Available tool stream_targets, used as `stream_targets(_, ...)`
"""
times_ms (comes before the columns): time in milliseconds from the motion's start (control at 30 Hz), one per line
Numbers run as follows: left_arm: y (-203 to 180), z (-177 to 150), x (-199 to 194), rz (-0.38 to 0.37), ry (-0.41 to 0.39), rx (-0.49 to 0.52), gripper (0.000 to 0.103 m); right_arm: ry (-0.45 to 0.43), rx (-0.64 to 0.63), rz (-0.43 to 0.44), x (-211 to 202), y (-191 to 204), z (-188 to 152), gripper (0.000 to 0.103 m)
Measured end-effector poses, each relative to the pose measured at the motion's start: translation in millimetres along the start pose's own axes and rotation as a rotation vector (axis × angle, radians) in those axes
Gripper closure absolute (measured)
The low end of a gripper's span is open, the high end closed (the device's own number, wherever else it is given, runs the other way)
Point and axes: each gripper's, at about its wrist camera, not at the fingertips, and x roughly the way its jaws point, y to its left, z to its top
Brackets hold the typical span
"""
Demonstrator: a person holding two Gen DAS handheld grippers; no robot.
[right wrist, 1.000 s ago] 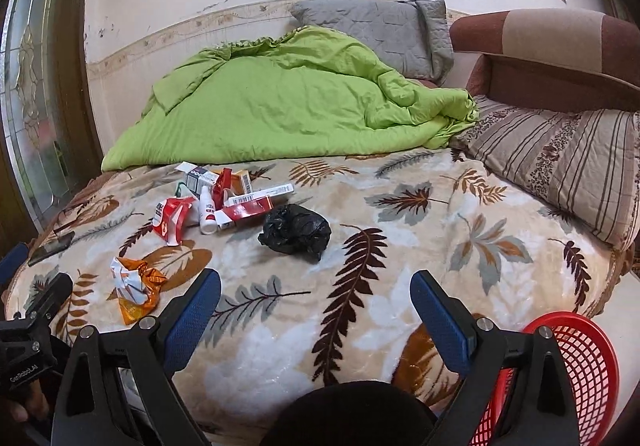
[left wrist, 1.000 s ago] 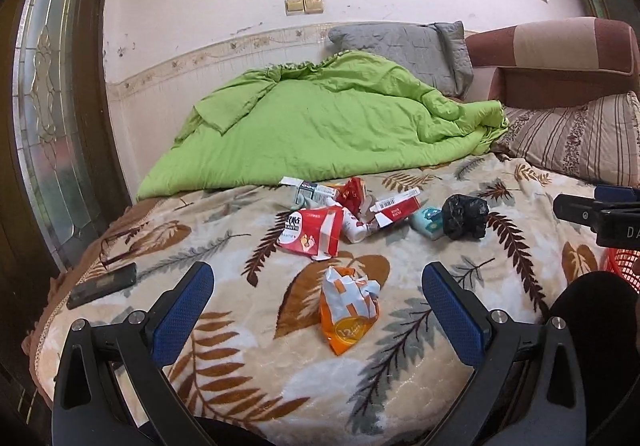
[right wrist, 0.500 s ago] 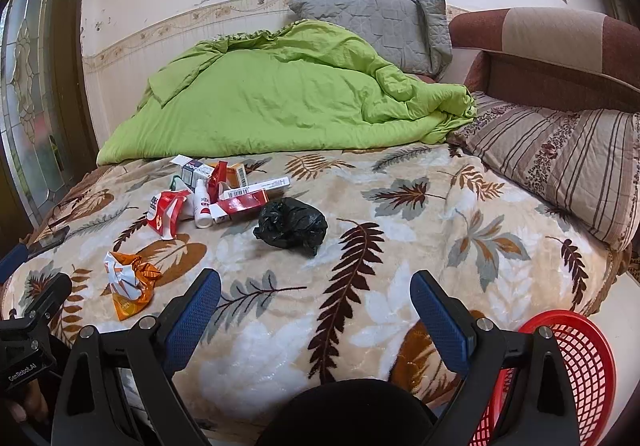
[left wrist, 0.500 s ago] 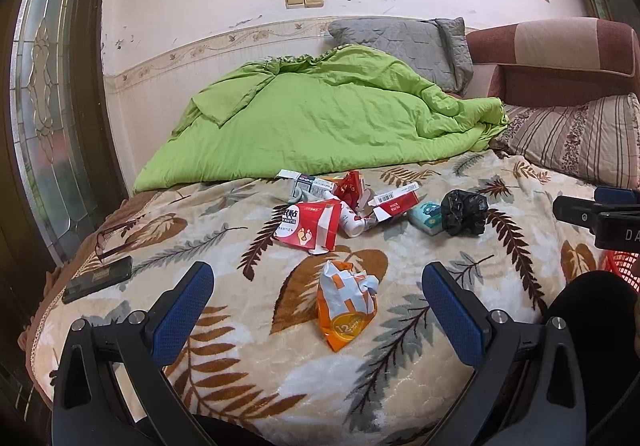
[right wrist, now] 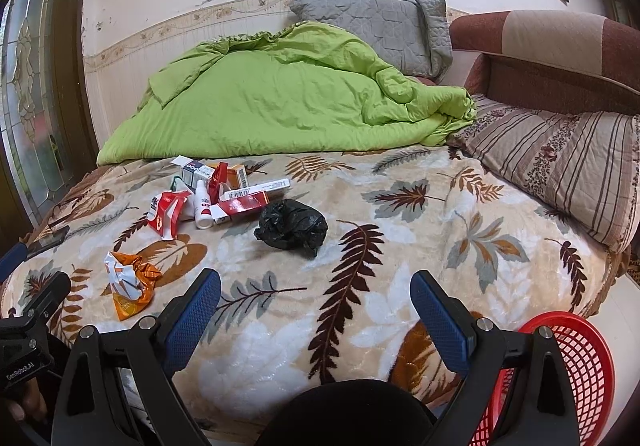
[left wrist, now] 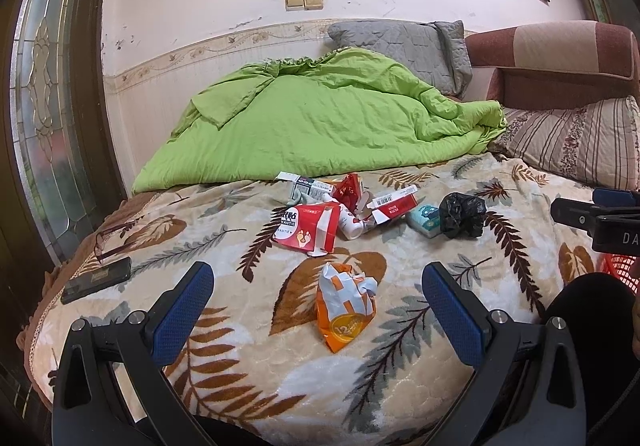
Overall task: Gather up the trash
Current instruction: 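Grasp the orange-white snack bag with the left tool while the right tool grasps the black plastic bag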
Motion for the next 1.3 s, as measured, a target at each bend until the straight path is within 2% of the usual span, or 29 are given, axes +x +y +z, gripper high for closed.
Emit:
stream_targets(267, 2, 2, 6, -0.009, 0.036, -0.030, 0.000, 0.001, 0.026, 0.028, -2, -4, 2, 0.005)
stream_targets(533, 11, -2, 33, -0.082, 0.166, -0.117, 0.001, 0.050, 0.059, 0.078, 8, -9, 2, 0.009)
stream_targets(700, 3, -5, 64, -0.132, 0.275, -0.120, 0.016, 0.092, 0.069, 0.120, 21, -7, 6, 0.013)
stream_targets(933, -4, -10, 111, -0.176, 0.394, -0.114, 0.019, 0.155, 0.093, 0.151, 67, -3, 31, 0.015)
stream_targets(967, -4, -11, 119, -0.178, 0.412, -0.110, 0.030, 0.165, 0.097, 0.156, 74, -3, 34, 0.015)
stream_targets(1000, -4, -12, 125, -0.170, 0.429, -0.106, 0.046, 0.184, 0.113, 0.163, 88, -2, 39, 0.015)
stream_targets(1033, -3, -15, 132, -0.165, 0.450, -0.110, 0.050, 0.197, 0.121, 0.170, 99, -1, 44, 0.015)
stream_targets(1067, 0, -17, 137, -0.173, 0.463, -0.128, 0.050, 0.211, 0.123, 0.170, 109, -1, 48, 0.016)
stream_targets(1167, -1, -16, 139, -0.165, 0.443, -0.117, 0.050, 0.256, 0.165, 0.163, 145, 1, 55, 0.024)
stream_targets(1233, -3, -16, 140, -0.154, 0.432, -0.099, 0.051, 0.291, 0.206, 0.157, 165, -1, 56, 0.037)
stream_targets(1267, -3, -16, 141, -0.155, 0.426, -0.093, 0.052, 0.316, 0.223, 0.165, 177, -2, 55, 0.037)
stream_targets(1300, -2, -15, 141, -0.156, 0.418, -0.091, 0.053, 0.336, 0.227, 0.173, 184, -2, 55, 0.043)
